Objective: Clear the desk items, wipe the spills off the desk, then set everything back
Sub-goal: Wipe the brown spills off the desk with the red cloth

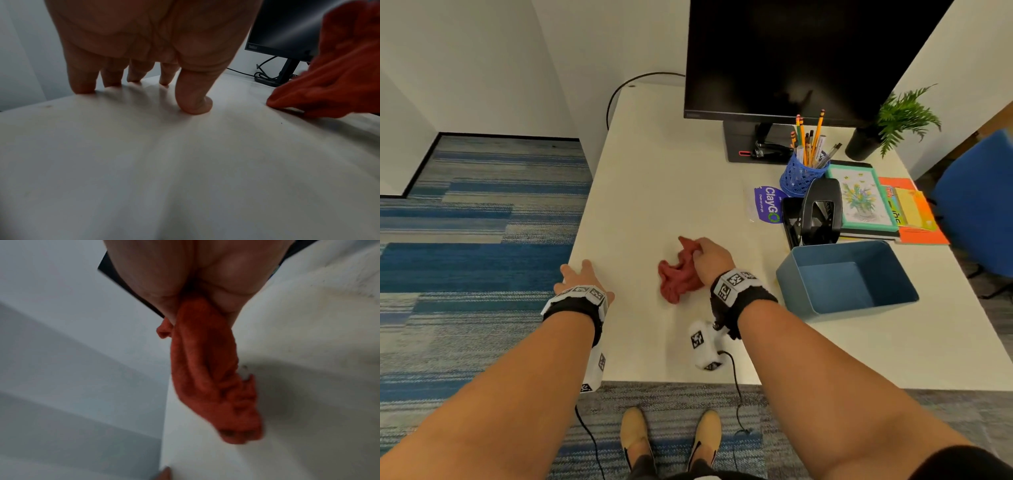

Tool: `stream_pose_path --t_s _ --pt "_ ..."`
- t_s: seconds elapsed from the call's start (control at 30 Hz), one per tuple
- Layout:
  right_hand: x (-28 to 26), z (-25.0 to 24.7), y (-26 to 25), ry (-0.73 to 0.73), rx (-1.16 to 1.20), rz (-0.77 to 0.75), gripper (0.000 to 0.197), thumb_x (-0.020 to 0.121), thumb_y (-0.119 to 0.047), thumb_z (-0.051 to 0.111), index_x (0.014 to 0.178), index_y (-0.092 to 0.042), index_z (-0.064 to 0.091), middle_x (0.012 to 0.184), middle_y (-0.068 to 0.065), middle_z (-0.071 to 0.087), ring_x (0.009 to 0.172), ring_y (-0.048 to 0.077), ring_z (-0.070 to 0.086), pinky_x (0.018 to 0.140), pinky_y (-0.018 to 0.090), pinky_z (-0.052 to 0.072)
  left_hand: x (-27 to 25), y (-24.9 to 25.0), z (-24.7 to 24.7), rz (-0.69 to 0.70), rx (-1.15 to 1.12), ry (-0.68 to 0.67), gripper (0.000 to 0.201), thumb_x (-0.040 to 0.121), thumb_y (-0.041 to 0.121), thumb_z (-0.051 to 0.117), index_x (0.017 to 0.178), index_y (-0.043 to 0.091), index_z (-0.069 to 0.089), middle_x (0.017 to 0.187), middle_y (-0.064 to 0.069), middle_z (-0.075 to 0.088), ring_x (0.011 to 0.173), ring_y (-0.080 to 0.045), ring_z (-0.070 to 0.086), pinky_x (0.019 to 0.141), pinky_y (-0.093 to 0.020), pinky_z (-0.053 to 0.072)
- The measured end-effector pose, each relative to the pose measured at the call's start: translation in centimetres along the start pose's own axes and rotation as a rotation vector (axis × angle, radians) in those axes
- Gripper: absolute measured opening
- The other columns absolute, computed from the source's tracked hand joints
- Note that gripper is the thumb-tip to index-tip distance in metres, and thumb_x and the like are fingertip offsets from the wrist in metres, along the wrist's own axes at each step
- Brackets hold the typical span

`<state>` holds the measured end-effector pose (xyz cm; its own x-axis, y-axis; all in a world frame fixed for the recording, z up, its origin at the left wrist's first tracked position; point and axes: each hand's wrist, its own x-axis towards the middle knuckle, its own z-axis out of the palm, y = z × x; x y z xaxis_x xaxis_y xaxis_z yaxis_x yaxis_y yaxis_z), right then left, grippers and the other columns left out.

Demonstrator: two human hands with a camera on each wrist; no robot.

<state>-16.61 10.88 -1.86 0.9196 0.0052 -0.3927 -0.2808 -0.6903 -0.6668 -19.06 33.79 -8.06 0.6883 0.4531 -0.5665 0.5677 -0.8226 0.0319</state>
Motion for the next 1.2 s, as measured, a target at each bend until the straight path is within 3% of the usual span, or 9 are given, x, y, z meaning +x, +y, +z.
stream_pose_path --t_s 0.13,0.2,0.37,0.43,0.53,0.77,0.9,1.03,1.2 --pt "0.4 -0.9 -1.5 0.012 0.387 -0.018 0.032 0.093 -0.012 0.044 0.121 -0.011 0.059 0.116 0.011 0.067 0.108 0.030 0.062 0.100 0.043 0.047 0.0 -0.2 0.1 0.013 0.003 0.007 0.081 0.078 0.042 0.069 0.142 0.028 0.020 0.150 -0.014 0.011 0.129 -0.045 0.034 0.100 -0.055 0.041" --pt "0.9 -1.1 -0.9 -0.050 0.447 -0.003 0.034 0.093 -0.013 0.045 0.124 -0.014 0.057 0.112 0.006 0.067 0.107 0.026 0.063 0.101 0.041 0.048 0.1 -0.2 0.0 0.011 0.003 0.003 0.082 0.077 0.042 0.069 0.142 0.028 0.020 0.150 -0.014 0.011 0.129 -0.045 0.034 0.100 -0.055 0.041" --pt "0.5 0.0 1.6 0.031 -0.475 -0.096 0.055 0.094 -0.022 0.044 0.147 -0.030 0.032 0.161 0.001 0.011 0.146 0.027 0.016 0.117 0.047 0.020 0.1 0.0 0.1 -0.002 0.002 0.008 0.083 0.077 0.041 0.070 0.142 0.028 0.020 0.150 -0.013 0.012 0.129 -0.044 0.034 0.101 -0.054 0.040" --pt "0.2 1.3 1.9 -0.040 -0.596 -0.228 0.054 0.096 -0.032 0.040 0.148 -0.034 0.026 0.161 -0.003 0.007 0.148 0.028 0.007 0.116 0.055 0.014 0.1 0.0 0.2 -0.006 0.005 0.007 0.084 0.078 0.041 0.069 0.144 0.029 0.018 0.151 -0.013 0.010 0.131 -0.044 0.032 0.102 -0.054 0.040" --pt "0.1 4.1 2.4 -0.202 -0.679 -0.159 0.059 0.096 -0.049 0.030 0.151 -0.037 0.010 0.162 0.000 -0.004 0.148 0.034 -0.005 0.116 0.059 0.007 0.2 0.0 0.2 -0.009 0.001 0.003 0.085 0.079 0.041 0.069 0.144 0.029 0.017 0.152 -0.013 0.007 0.132 -0.044 0.031 0.102 -0.055 0.039" --pt "-0.7 6.2 4.0 -0.335 -0.834 -0.407 0.062 0.099 -0.033 0.034 0.154 -0.027 0.006 0.162 0.002 -0.011 0.149 0.027 -0.008 0.118 0.051 -0.001 0.5 -0.1 0.4 0.002 -0.017 0.004 0.082 0.078 0.040 0.070 0.142 0.029 0.020 0.151 -0.014 0.009 0.131 -0.045 0.032 0.101 -0.055 0.040" --pt "1.3 2.5 7.5 0.006 -0.694 -0.169 0.063 0.096 -0.035 0.035 0.153 -0.034 0.008 0.161 -0.004 0.001 0.149 0.024 0.000 0.119 0.048 0.008 0.5 -0.1 0.4 -0.001 -0.011 0.008 0.082 0.079 0.040 0.069 0.142 0.030 0.018 0.152 -0.013 0.008 0.132 -0.045 0.031 0.101 -0.055 0.040" --pt "1.9 0.6 7.8 0.052 -0.634 0.208 0.063 0.099 -0.029 0.032 0.155 -0.020 0.004 0.162 0.007 -0.006 0.149 0.030 -0.005 0.120 0.051 0.003 0.4 -0.1 0.6 -0.001 -0.007 0.011 0.083 0.079 0.040 0.068 0.144 0.029 0.017 0.153 -0.013 0.007 0.133 -0.044 0.030 0.102 -0.055 0.039" --pt "-0.2 5.4 3.9 -0.120 -0.687 -0.057 0.068 0.097 -0.025 0.035 0.155 -0.017 0.001 0.162 0.006 -0.009 0.149 0.029 -0.004 0.118 0.051 0.003 0.4 0.0 0.5 -0.003 -0.004 0.002 0.086 0.079 0.039 0.068 0.145 0.028 0.015 0.153 -0.014 0.005 0.134 -0.044 0.029 0.104 -0.054 0.038"
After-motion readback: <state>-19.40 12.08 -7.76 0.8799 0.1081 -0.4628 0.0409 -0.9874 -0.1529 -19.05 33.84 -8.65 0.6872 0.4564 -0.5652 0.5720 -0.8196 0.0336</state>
